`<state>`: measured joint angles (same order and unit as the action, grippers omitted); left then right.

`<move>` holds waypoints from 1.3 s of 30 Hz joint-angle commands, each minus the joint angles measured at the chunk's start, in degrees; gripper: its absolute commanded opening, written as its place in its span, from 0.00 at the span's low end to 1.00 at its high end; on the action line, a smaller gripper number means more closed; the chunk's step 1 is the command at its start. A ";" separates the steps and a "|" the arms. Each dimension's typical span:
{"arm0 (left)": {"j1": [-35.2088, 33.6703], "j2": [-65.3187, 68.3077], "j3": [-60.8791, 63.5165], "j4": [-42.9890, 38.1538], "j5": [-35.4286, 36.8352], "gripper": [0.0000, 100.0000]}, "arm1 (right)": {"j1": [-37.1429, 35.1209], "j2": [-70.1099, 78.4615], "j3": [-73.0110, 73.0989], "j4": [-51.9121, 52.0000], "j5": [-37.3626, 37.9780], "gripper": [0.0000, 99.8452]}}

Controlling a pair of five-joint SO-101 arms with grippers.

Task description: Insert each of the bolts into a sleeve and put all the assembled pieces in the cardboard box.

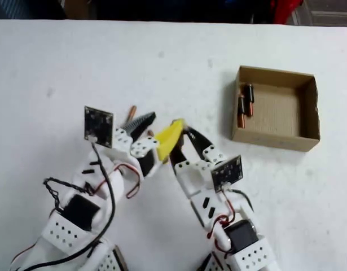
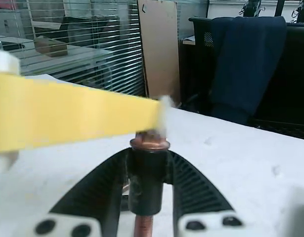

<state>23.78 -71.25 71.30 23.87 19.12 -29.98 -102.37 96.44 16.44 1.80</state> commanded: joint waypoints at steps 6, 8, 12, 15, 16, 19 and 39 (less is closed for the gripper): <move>-7.43 -1.19 -14.68 11.52 -0.97 0.24 | 3.65 -0.57 0.44 -1.36 -0.26 0.02; -9.45 -1.19 -18.20 17.41 -3.43 0.24 | 4.00 -0.66 0.44 -1.36 -0.26 0.02; -13.49 -1.19 -24.97 24.53 -5.63 0.13 | 3.91 -0.66 0.44 -1.36 -0.26 0.02; -16.48 -1.19 -29.80 28.92 -8.26 0.03 | 3.91 -0.40 0.44 -1.36 -0.26 0.02; -17.36 -1.19 -31.21 30.68 -9.23 0.02 | 3.91 -0.40 0.44 -1.36 -0.26 0.02; -20.00 -2.59 -35.16 36.31 -10.20 0.03 | 4.00 -0.40 0.44 -1.36 -0.26 0.02; -28.35 -30.73 -16.26 44.40 -19.60 0.02 | 4.09 -0.66 0.44 -1.27 -0.18 0.02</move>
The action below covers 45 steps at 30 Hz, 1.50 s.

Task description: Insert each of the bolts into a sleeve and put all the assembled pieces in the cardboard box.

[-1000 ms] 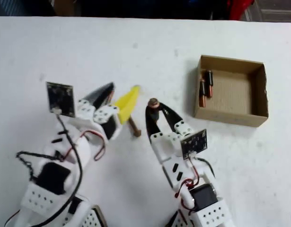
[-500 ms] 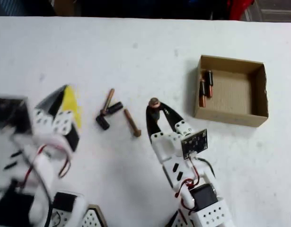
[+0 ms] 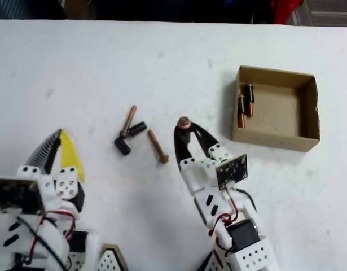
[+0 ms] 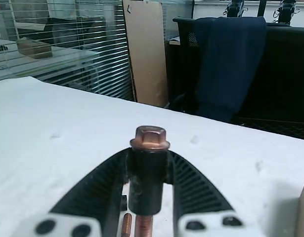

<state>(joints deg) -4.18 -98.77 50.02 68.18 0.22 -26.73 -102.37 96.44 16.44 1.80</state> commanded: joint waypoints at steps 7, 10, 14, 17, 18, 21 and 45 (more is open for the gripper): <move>-0.48 -5.93 11.25 0.09 -0.44 0.02 | 6.02 -0.75 -0.09 -1.27 -0.18 0.02; -0.48 -5.93 12.75 0.09 -0.44 0.02 | 10.15 -0.75 -1.05 -1.27 -0.18 0.02; -0.48 -5.93 18.20 0.09 -0.44 0.02 | 13.58 -0.75 -1.76 -1.36 -0.18 0.02; -0.48 -5.93 23.91 0.09 -0.44 0.02 | 14.02 -0.75 -1.76 -1.36 -0.18 0.02; -0.48 -5.93 25.58 0.09 -0.44 0.02 | 14.02 -0.75 -1.76 -1.36 -0.18 0.02; -0.48 -5.93 29.71 0.09 -0.44 0.02 | 14.11 -0.75 -1.93 -0.40 -0.18 0.02; -3.91 -5.93 43.87 4.40 -2.02 0.02 | 18.59 19.21 -41.93 35.21 9.93 0.02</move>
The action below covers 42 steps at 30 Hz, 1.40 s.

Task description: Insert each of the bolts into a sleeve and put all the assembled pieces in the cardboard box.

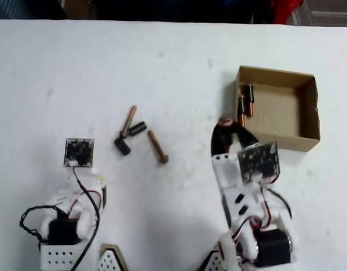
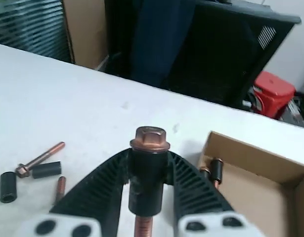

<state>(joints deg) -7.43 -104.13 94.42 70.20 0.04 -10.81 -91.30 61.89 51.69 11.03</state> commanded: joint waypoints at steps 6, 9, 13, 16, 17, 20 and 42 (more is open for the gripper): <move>-0.66 -0.57 0.62 4.48 -5.10 0.02 | 9.89 26.59 -17.93 -0.84 0.70 0.02; -0.66 -0.57 2.11 3.78 -5.10 0.02 | 12.26 34.77 -21.27 -4.00 0.70 0.02; -0.48 -0.57 2.55 3.60 -5.10 0.02 | 14.64 45.58 -24.44 -7.78 0.70 0.02; -0.57 -0.57 2.55 3.60 -5.10 0.02 | 16.40 54.02 -27.08 -10.95 0.70 0.02; -0.57 -0.57 2.55 3.60 -5.10 0.02 | 17.10 56.92 -28.22 -12.00 0.70 0.02; -0.57 -0.57 2.55 3.60 -5.10 0.02 | 18.86 65.63 -32.70 -13.76 0.70 0.02; -0.57 -0.57 2.55 3.60 -5.10 0.02 | 22.99 119.08 -76.40 -5.76 0.79 0.02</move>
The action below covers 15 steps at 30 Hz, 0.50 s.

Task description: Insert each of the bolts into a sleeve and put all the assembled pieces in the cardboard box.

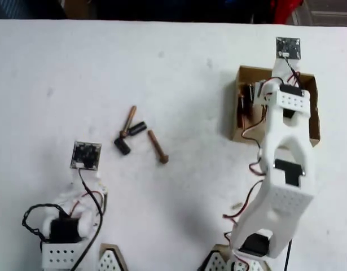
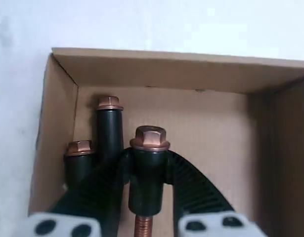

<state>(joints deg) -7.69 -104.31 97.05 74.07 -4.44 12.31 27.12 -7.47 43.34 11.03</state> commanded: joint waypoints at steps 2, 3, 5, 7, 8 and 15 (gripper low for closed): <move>-0.31 -0.40 -0.09 -0.26 -0.62 0.02 | -0.84 2.68 -9.93 4.79 0.79 0.02; -0.31 -0.40 -0.09 -0.26 -0.62 0.02 | -1.27 3.56 -11.16 6.02 0.79 0.02; -0.31 -0.40 -0.09 -0.26 -0.62 0.02 | -2.15 5.14 -13.36 8.48 0.79 0.05; -0.31 -0.40 -0.09 -0.26 -0.62 0.02 | -2.77 6.29 -15.12 10.42 0.79 0.10; -0.31 -0.40 -0.09 -0.26 -0.62 0.02 | -3.03 6.64 -15.82 11.12 0.79 0.13; -0.31 -0.40 -0.09 -0.26 -0.62 0.02 | -3.30 6.37 -17.05 11.91 0.79 0.15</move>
<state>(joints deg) -7.69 -104.31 97.05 74.07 -4.44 9.67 35.03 -21.63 55.03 11.03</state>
